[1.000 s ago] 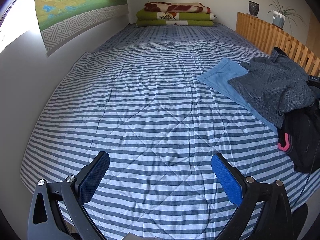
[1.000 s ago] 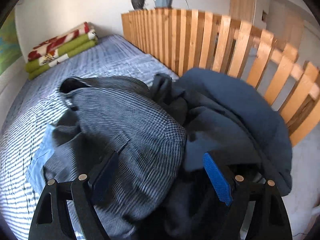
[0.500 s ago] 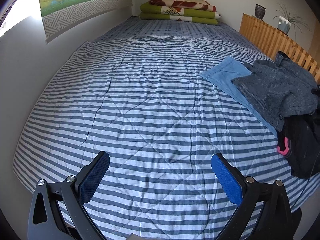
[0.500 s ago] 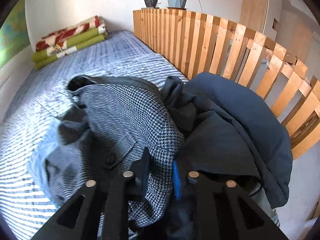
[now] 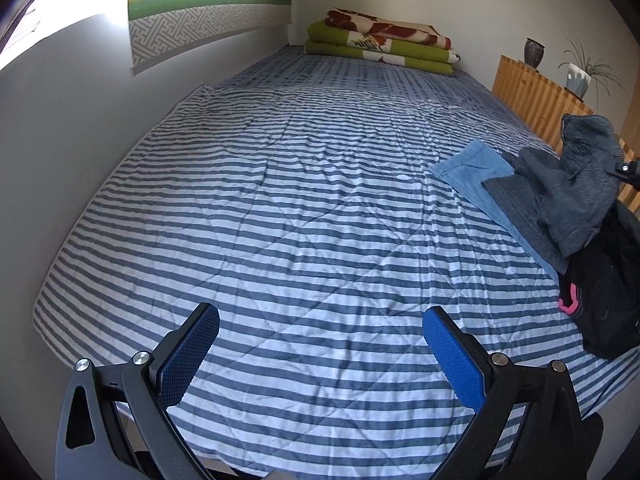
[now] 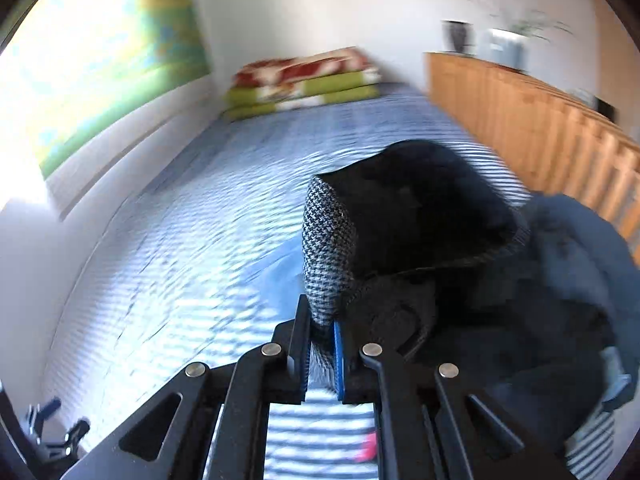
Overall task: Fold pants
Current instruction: 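Lift the shorts with the right gripper while the left gripper grasps another edge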
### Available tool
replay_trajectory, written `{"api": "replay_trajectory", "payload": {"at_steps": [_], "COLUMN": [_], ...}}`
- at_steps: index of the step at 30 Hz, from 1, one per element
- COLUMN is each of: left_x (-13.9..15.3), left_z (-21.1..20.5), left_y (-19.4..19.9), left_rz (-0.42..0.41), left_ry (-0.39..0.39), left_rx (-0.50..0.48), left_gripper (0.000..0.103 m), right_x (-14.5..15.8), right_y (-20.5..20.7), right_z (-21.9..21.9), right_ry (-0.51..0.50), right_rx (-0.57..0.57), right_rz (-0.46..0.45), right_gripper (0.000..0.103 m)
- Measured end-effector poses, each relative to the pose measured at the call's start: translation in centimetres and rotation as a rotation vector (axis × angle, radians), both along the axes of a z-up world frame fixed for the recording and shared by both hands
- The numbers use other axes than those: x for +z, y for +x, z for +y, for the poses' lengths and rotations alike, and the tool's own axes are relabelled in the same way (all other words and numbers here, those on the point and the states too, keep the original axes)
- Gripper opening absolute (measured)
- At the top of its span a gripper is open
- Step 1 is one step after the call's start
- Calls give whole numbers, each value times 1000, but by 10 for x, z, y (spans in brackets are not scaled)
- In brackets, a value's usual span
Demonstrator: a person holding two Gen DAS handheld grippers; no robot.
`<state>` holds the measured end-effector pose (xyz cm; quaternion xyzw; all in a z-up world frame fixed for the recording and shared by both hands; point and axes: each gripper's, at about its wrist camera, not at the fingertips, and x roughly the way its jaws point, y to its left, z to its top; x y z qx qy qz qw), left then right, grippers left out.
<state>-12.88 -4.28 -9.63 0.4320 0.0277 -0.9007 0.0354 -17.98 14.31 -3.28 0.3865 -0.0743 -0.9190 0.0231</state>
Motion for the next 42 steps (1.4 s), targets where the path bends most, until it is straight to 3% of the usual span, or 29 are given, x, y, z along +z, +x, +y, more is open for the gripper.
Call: {"api": "replay_trajectory", "payload": {"at_steps": [2, 6, 11, 14, 17, 19, 21, 24, 28, 31, 35, 39, 41, 42], "left_x": [2, 4, 2, -2, -12, -19, -28, -47, -75, -89, -90, -90, -97, -100], "left_z": [-14, -45, -76, -85, -84, -79, -73, -62, -51, -53, -53, -46, -45, -46], "left_y": [7, 19, 33, 35, 32, 28, 21, 7, -15, -23, -34, -54, -69, -75], "left_rz": [7, 17, 18, 8, -18, -35, -56, -97, -170, -205, -201, -196, -212, -218], "left_ry": [-7, -12, -5, 4, -1, -6, 11, 11, 15, 78, 142, 118, 171, 223], "left_rx": [19, 74, 142, 143, 124, 124, 114, 92, 89, 109, 95, 82, 73, 77], "left_gripper": [103, 103, 103, 103, 103, 103, 103, 103, 103, 103, 103, 103, 101, 95], "right_x": [-6, -8, 1, -11, -21, -21, -26, -51, -89, -122, -158, -172, -175, -175], "right_y": [5, 18, 36, 39, 46, 51, 57, 66, 55, 62, 51, 35, 27, 25], "right_z": [-50, -125, -198, -225, -207, -175, -130, -78, -53, -57, -65, -75, -79, -79], "right_ry": [29, -10, -147, -93, -136, -166, -174, -156, -99, -99, -134, -150, -166, -167], "right_rx": [86, 255, 467, 556, 561, 522, 426, 306, 244, 261, 252, 250, 251, 248], "right_rz": [-8, -11, -29, -90, -115, -101, -81, -129, -205, -268, -346, -374, -377, -375], "right_gripper": [8, 8, 8, 13, 23, 46, 53, 54, 56, 65, 65, 65, 65, 65]}}
